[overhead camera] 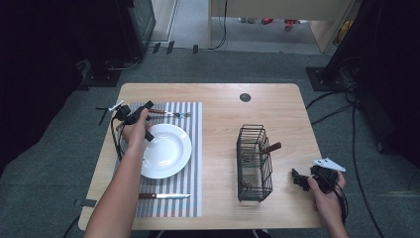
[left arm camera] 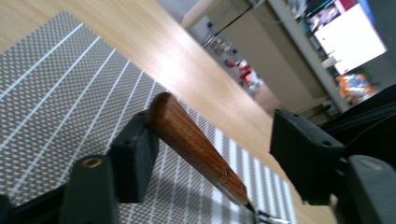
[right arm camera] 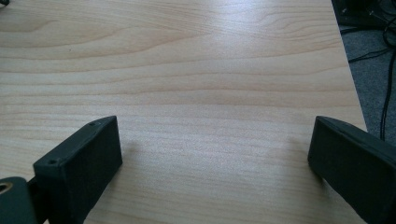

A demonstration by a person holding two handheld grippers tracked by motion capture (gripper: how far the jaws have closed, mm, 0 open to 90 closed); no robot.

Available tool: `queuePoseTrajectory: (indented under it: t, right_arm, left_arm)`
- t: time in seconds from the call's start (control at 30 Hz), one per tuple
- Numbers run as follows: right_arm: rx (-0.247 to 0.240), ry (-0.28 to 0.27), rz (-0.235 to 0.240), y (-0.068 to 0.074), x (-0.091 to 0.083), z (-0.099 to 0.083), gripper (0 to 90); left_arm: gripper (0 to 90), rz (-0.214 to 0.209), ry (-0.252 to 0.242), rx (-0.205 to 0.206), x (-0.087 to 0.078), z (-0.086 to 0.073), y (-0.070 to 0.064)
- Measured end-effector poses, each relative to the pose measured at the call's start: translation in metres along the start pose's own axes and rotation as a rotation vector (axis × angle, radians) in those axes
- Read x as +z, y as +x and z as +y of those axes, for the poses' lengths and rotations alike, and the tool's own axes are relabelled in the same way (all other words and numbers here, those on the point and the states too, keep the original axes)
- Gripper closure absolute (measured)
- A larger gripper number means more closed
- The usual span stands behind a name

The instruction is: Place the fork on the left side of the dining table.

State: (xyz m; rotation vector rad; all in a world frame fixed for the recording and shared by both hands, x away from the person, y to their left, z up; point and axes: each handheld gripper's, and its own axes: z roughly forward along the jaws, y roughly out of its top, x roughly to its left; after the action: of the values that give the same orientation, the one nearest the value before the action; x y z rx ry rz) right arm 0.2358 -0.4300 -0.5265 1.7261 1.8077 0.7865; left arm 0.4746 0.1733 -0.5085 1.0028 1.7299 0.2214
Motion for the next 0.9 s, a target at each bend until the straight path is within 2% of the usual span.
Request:
queuePoseTrajectory:
  t: [0.07, 0.17, 0.27, 0.3, 0.37, 0.53, 0.63, 0.7, 0.8, 0.9]
  right_arm:
    - [0.0, 0.0, 0.0, 0.0, 0.0, 0.0, 2.7]
    - [0.0, 0.0, 0.0, 0.0, 0.0, 0.0, 2.7]
    - [0.0, 0.0, 0.0, 0.0, 0.0, 0.0, 2.7]
    - [0.0, 0.0, 0.0, 0.0, 0.0, 0.0, 2.7]
    - [0.0, 0.0, 0.0, 0.0, 0.0, 0.0, 2.7]
    - [0.0, 0.0, 0.0, 0.0, 0.0, 0.0, 2.7]
    - [0.001, 0.001, 0.001, 0.0, 0.0, 0.0, 2.7]
    - [0.001, 0.001, 0.001, 0.0, 0.0, 0.0, 2.7]
    - [0.0, 0.0, 0.001, 0.0, 0.0, 0.0, 2.7]
    - [0.001, 0.001, 0.001, 0.0, 0.0, 0.0, 2.7]
  left_arm:
    - [30.3, 0.027, 0.011, 0.004, 0.002, 0.001, -0.001]
    - [28.4, 0.041, 0.035, 0.01, 0.004, 0.002, -0.001]
    - [22.9, 0.059, 0.058, 0.027, 0.006, 0.003, -0.002]
    - [20.7, 0.09, 0.088, 0.033, 0.009, 0.004, -0.003]
    - [17.5, 0.119, 0.114, 0.054, 0.011, 0.005, -0.005]
    - [14.7, 0.157, 0.146, 0.078, 0.015, 0.006, -0.008]
    - [14.0, 0.176, 0.172, 0.115, 0.017, 0.008, -0.011]
    - [14.0, 0.205, 0.195, 0.147, 0.018, 0.008, -0.014]
    - [14.0, 0.255, 0.242, 0.227, 0.02, 0.008, -0.019]
    - [13.9, 0.277, 0.276, 0.25, 0.02, 0.007, -0.023]
